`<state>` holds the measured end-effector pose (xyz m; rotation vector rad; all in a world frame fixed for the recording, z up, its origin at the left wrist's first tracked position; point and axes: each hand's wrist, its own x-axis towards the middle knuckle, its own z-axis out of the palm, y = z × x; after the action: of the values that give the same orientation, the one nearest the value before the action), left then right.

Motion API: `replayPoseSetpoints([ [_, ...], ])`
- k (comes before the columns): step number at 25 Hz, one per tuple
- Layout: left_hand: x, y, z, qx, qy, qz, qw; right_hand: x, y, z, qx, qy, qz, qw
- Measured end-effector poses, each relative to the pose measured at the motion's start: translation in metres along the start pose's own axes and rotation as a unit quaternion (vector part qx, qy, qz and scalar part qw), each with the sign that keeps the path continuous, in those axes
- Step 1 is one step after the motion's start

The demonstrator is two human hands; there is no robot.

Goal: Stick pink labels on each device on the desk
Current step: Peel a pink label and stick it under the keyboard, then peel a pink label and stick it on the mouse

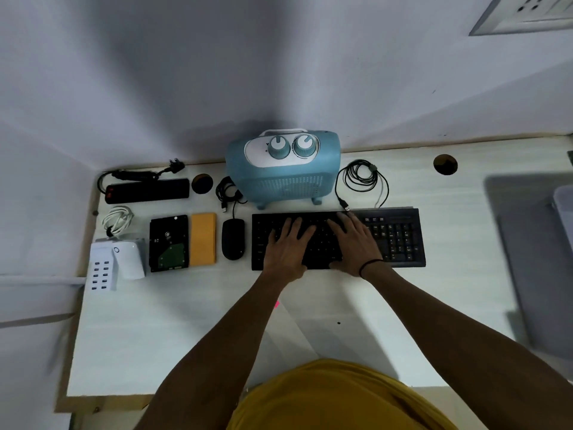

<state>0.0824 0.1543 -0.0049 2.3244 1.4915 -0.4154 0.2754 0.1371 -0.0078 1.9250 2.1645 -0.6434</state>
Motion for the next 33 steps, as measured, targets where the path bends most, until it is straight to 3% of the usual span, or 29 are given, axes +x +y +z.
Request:
replayPoseSetpoints([
  [3, -0.04, 0.001, 0.011, -0.045, 0.017, -0.021, 0.999, -0.021, -0.032, 0.005, 0.013, 0.026, -0.045, 0.999],
  [6, -0.084, -0.008, 0.031, -0.112, 0.03, -0.102, 0.988, -0.047, -0.06, 0.018, 0.016, 0.011, -0.058, 0.998],
  [10, -0.136, -0.02, 0.054, -0.26, 0.025, -0.227, 0.938, -0.073, -0.084, 0.048, 0.171, -0.094, 0.038, 0.98],
  [12, -0.161, -0.024, 0.069, -0.255, -0.002, -0.221, 0.941, -0.08, -0.098, 0.065, 0.227, -0.121, 0.089, 0.962],
  [16, -0.186, -0.023, 0.093, -0.177, -0.083, -0.159, 0.968, -0.089, -0.121, 0.086, 0.235, -0.151, 0.134, 0.951],
  [22, -0.193, -0.024, 0.092, -0.16, -0.133, -0.141, 0.968, -0.079, -0.158, 0.099, 0.277, -0.215, 0.206, 0.914],
  [25, -0.193, -0.024, 0.088, -0.184, -0.149, -0.143, 0.961, -0.079, -0.166, 0.098, 0.291, -0.212, 0.218, 0.907],
  [30, -0.192, -0.035, 0.091, -0.231, -0.163, -0.135, 0.95, -0.087, -0.166, 0.093, 0.34, -0.135, 0.254, 0.895],
  [32, -0.192, -0.037, 0.093, -0.315, -0.107, -0.176, 0.926, -0.092, -0.164, 0.088, 0.394, -0.108, 0.264, 0.874],
  [33, -0.193, -0.038, 0.091, -0.394, -0.067, -0.221, 0.89, -0.094, -0.164, 0.084, 0.42, -0.098, 0.263, 0.863],
])
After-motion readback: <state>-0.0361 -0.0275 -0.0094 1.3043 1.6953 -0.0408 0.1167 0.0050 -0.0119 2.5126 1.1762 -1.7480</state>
